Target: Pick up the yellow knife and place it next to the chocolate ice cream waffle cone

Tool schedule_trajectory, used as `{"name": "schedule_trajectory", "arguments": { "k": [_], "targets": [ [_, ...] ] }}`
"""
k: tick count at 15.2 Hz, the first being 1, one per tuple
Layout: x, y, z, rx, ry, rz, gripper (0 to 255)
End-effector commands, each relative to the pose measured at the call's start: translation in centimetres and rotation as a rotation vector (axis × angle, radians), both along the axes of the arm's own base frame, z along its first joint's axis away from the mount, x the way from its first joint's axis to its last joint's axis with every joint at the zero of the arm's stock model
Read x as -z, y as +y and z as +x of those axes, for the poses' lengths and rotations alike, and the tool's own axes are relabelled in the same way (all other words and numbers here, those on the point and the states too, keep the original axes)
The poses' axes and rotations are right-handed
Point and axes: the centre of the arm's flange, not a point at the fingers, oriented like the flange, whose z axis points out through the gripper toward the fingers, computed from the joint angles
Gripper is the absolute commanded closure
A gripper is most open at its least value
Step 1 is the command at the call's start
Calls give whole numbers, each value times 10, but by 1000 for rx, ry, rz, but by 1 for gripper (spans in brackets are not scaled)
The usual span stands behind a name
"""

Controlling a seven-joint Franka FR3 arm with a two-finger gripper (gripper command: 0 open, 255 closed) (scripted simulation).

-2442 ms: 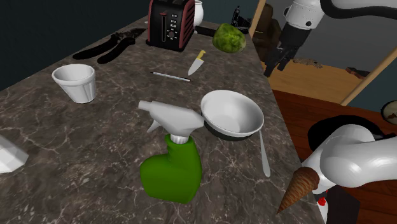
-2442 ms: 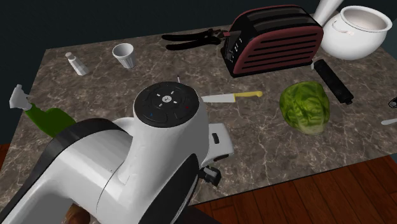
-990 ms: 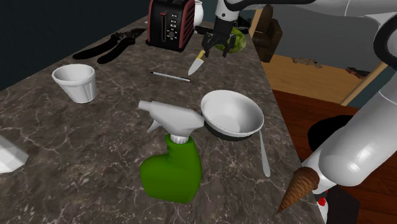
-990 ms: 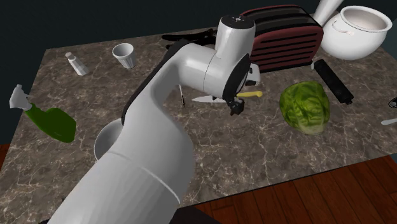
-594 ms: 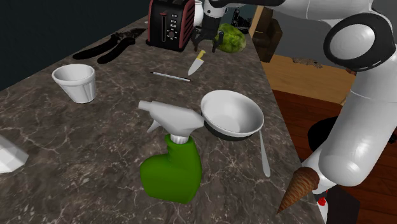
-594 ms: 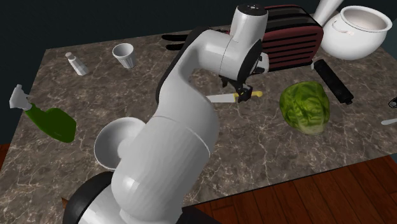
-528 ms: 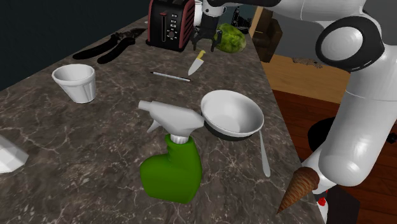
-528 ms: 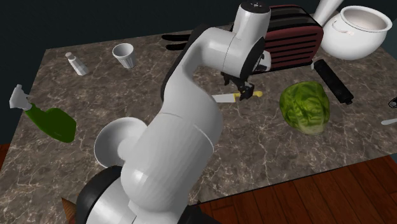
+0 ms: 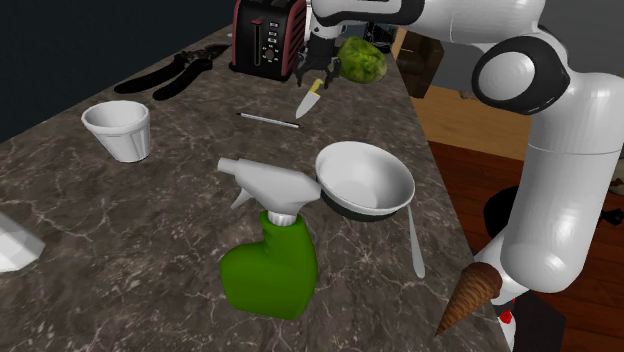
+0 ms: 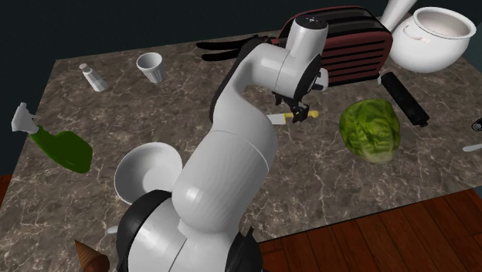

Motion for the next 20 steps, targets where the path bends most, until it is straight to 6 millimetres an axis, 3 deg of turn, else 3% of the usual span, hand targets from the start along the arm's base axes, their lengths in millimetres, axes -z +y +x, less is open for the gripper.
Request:
{"name": "schedule_trajectory", "arguments": {
  "k": [1, 8, 9, 18, 20],
  "targets": [
    [8, 0, 0, 0, 0, 0, 0],
    [8, 0, 0, 0, 0, 0, 0],
    [8, 0, 0, 0, 0, 0, 255],
    [8, 0, 0, 0, 0, 0, 255],
    [-2, 0, 0, 0, 0, 0, 255]
  ]
}}
